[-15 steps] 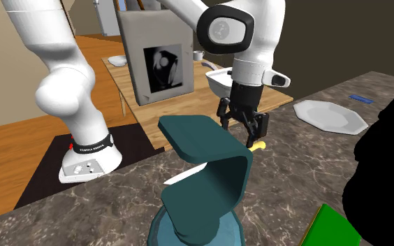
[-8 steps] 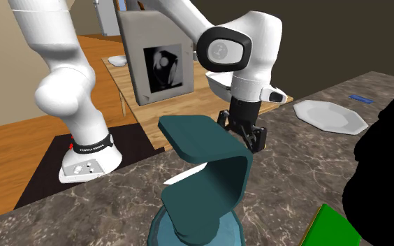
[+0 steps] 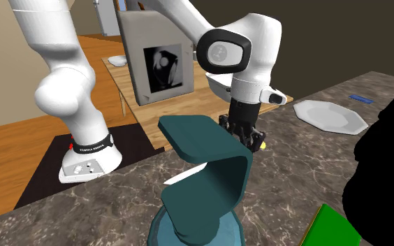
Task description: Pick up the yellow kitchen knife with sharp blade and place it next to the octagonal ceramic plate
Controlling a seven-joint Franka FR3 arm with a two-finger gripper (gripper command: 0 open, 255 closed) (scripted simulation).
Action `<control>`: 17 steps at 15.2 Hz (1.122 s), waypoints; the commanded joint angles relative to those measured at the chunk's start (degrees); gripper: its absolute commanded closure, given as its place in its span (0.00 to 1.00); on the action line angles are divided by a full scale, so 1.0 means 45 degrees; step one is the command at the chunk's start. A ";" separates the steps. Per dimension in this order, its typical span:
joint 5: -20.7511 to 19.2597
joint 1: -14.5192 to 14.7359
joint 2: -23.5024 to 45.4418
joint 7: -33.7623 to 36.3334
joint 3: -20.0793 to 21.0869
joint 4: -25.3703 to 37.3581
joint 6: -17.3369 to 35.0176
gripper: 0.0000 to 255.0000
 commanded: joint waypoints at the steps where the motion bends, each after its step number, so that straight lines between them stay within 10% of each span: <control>1: 0.0000 0.0000 0.0000 0.0000 0.0000 0.0000 0.0000 1.00; 17: -0.0224 0.0062 -0.0828 0.0022 0.0038 0.0591 -0.1374 1.00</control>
